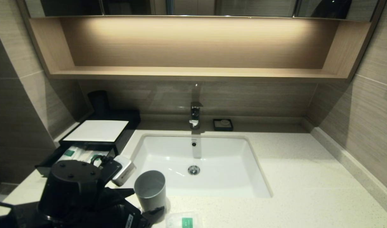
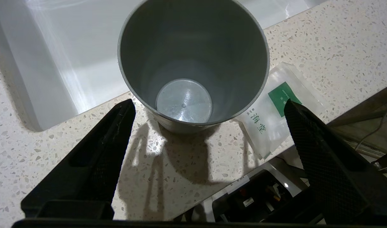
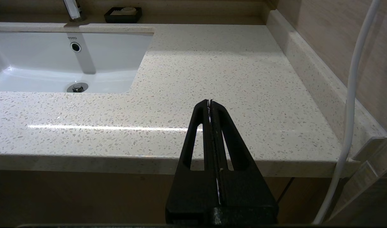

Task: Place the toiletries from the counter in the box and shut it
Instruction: Pick up the cup

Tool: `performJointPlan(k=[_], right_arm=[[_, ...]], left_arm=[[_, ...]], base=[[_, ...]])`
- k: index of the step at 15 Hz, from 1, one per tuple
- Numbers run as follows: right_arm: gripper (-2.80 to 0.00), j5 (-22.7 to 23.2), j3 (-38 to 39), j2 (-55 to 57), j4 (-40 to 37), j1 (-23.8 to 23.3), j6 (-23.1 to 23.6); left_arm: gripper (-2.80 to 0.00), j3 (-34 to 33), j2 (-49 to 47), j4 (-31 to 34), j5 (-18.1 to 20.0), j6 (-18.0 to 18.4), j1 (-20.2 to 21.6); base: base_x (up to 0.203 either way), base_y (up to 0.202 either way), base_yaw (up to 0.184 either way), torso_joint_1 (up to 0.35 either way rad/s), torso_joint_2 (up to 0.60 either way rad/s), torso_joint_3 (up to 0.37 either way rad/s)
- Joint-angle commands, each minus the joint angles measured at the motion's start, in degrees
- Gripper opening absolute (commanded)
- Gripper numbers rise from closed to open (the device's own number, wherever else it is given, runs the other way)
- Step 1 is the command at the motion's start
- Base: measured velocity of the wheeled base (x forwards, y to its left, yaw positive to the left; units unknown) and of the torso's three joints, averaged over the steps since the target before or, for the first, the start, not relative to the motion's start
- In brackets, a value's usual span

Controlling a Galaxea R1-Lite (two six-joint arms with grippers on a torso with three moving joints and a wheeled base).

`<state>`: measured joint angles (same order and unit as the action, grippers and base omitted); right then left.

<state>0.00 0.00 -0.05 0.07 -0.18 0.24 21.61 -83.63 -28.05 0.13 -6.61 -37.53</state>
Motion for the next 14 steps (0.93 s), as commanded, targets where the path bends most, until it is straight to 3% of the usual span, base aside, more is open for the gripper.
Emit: performJointPlan(k=[1,14], right_arm=[[-2.8,0.0,0.09,0.05,0.01,0.01,0.02],[-2.8,0.0,0.09,0.03,0.01,0.01,0.02]], left_arm=[[0.0,0.28,-0.88,-0.24,-0.35,-0.07,0.01],[0.0,0.8,-4.15,-3.29,-0.39,0.01,0.09]], base=[[0.0,0.0,0.0,0.0,0.0,0.0],[0.0,0.0,0.0,0.0,0.0,0.0]])
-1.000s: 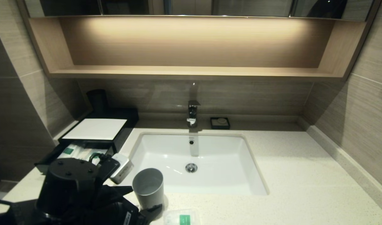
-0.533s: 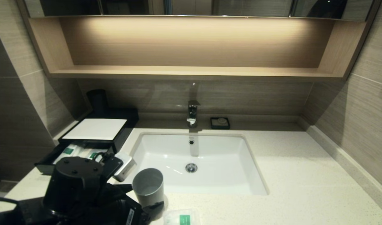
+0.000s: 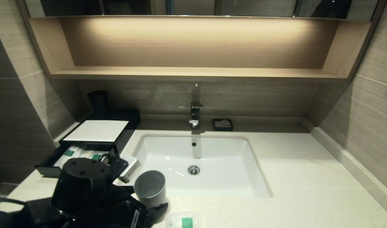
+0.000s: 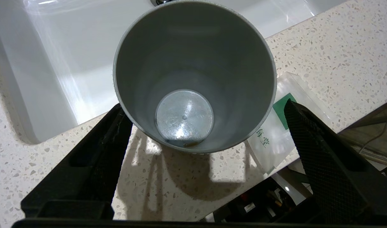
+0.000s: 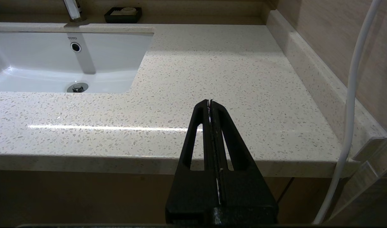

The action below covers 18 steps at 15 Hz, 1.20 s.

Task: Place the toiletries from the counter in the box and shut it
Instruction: Pick up the cup

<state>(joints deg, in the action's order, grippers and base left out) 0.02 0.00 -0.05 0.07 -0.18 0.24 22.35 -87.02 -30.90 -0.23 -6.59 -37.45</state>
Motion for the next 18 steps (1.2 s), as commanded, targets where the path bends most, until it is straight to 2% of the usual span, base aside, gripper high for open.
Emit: performJointPlan(k=[1,18], right_arm=[[-2.8,-0.02,0.09,0.05,0.01,0.01,0.03],[-2.8,-0.02,0.09,0.0,0.01,0.01,0.03]], left_arm=[[0.0,0.25,-1.04,-0.92,-0.04,0.0,0.01],[0.0,0.32,-4.91,-3.65,-1.8,0.44,0.37]], base=[[0.0,0.0,0.0,0.0,0.0,0.0],[0.0,0.0,0.0,0.0,0.0,0.0]])
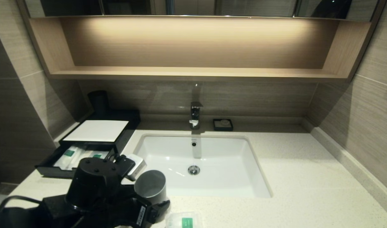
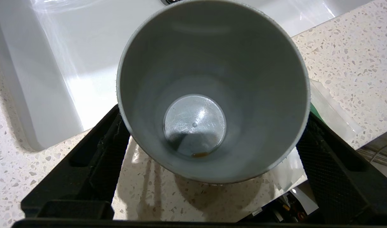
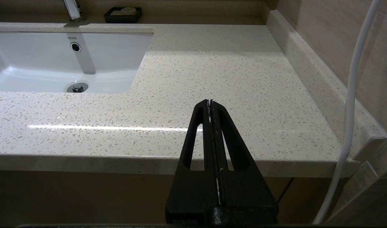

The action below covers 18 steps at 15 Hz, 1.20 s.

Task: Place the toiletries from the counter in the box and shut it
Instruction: Pick up the cup

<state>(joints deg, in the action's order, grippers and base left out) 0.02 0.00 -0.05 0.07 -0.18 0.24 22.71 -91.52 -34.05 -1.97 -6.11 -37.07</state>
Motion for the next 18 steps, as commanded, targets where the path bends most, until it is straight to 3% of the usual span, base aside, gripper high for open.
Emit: performJointPlan(k=[1,18], right_arm=[[-2.8,0.03,0.09,0.02,0.01,0.01,0.02],[-2.8,-0.01,0.09,-0.01,0.01,0.01,0.02]], left_arm=[[0.0,0.02,-0.56,-0.58,-0.22,-0.04,-0.02],[0.0,-0.04,-0.94,-1.2,-0.75,-0.13,0.07]], base=[[0.0,0.0,0.0,0.0,0.0,0.0],[0.0,0.0,0.0,0.0,0.0,0.0]])
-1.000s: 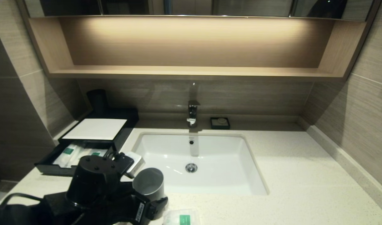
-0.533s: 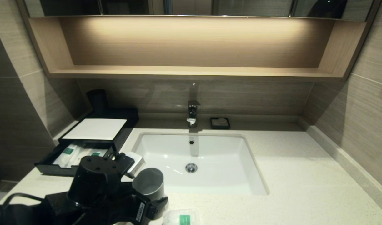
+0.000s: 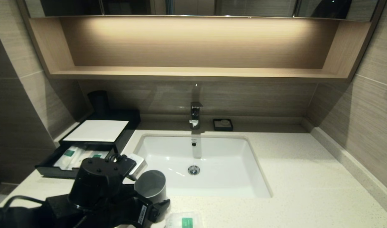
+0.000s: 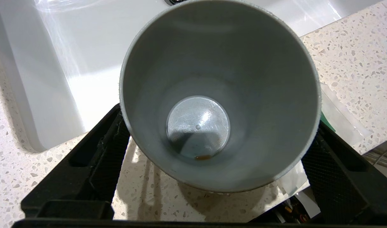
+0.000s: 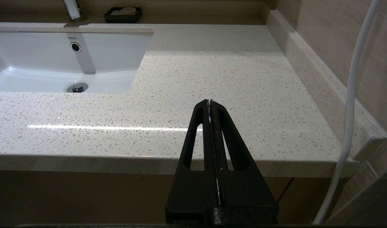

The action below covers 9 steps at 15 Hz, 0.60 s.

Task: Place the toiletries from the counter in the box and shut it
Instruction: Pick up the cup

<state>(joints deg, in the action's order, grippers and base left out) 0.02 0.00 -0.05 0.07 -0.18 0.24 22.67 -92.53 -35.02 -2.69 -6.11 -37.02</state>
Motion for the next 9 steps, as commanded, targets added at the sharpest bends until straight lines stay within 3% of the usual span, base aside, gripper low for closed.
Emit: performJointPlan(k=[1,5,6,7,9], right_arm=[[-2.8,0.0,0.09,0.03,0.01,0.01,0.02],[-2.8,-0.02,0.09,-0.02,0.01,0.01,0.02],[-2.8,0.0,0.09,0.05,0.01,0.01,0.02],[-2.8,0.06,0.09,0.05,0.01,0.01,0.02],[-2.8,0.05,0.09,0.05,0.01,0.01,0.02]], left_arm=[[0.0,0.09,0.0,-0.22,-0.03,-0.13,0.01],[0.0,0.09,-0.02,-0.24,-0.03,-0.13,0.01],[-0.18,0.09,-0.04,-0.62,-0.03,-0.13,0.01],[-2.8,0.08,-0.25,-1.14,-0.03,-0.13,0.1],[-2.8,0.0,-0.36,-1.54,0.06,-0.22,0.1]], base=[[0.0,0.0,0.0,0.0,0.0,0.0],[0.0,0.0,0.0,0.0,0.0,0.0],[0.0,0.0,0.0,0.0,0.0,0.0],[0.0,0.0,0.0,0.0,0.0,0.0],[0.0,0.0,0.0,0.0,0.0,0.0]])
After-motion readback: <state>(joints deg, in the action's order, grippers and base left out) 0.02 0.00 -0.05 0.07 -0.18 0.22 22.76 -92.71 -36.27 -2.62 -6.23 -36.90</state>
